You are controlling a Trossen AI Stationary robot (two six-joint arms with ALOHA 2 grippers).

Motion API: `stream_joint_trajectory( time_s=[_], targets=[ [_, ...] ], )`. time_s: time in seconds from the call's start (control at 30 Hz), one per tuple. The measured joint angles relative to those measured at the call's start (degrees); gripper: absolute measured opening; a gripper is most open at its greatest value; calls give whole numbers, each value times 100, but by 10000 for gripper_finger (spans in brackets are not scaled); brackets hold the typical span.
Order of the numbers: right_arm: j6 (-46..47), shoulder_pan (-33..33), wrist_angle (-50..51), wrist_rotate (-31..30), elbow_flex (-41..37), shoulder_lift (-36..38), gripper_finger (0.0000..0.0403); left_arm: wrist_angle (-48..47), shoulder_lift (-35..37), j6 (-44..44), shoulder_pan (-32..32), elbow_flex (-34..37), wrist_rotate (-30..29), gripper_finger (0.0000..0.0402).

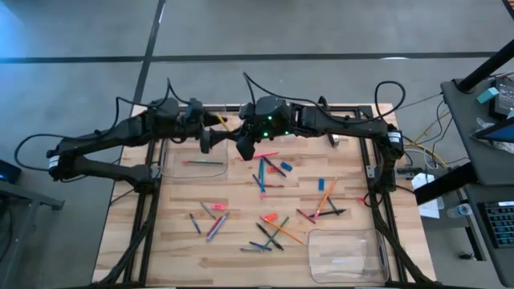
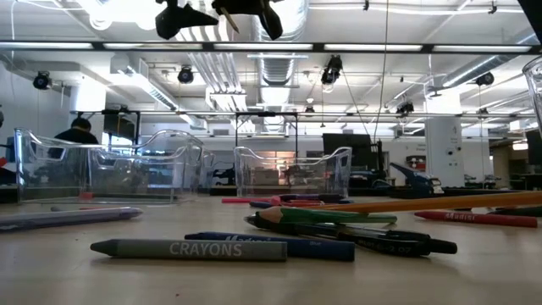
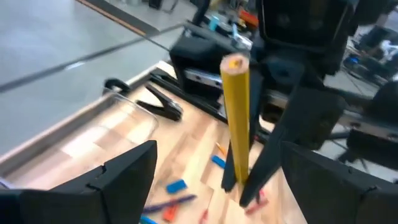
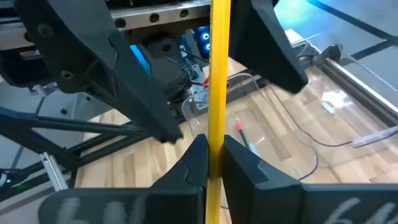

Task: Sort crayons/erasers/pens/pencils in bins
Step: Put the yellow pencil into the bottom left transparent bin

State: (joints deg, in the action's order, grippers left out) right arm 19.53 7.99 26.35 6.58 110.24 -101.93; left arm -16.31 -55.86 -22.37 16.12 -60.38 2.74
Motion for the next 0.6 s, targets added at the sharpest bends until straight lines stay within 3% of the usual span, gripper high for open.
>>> stream_joint_trajectory(
  time_s=[0.1, 0.2, 0.33, 0.5, 0.6],
  targets=[
    [-2, -13, 4, 8, -1, 0, 21, 309, 8, 22, 0, -1, -8, 312],
    [-2, -19, 11, 10, -11, -3, 21, 464, 22, 22, 0, -2, -4, 274],
    [-2, -11, 11, -1, -15, -4, 21, 480, 50, 46, 0, -2, 9, 184],
    [-12, -11, 8, 11, -15, -4, 22, 478, 52, 47, 0, -2, 82, 41],
    [-79, -13, -7, 8, -15, -4, 22, 529, 64, -1, 0, -4, 163, 13]
  ],
)
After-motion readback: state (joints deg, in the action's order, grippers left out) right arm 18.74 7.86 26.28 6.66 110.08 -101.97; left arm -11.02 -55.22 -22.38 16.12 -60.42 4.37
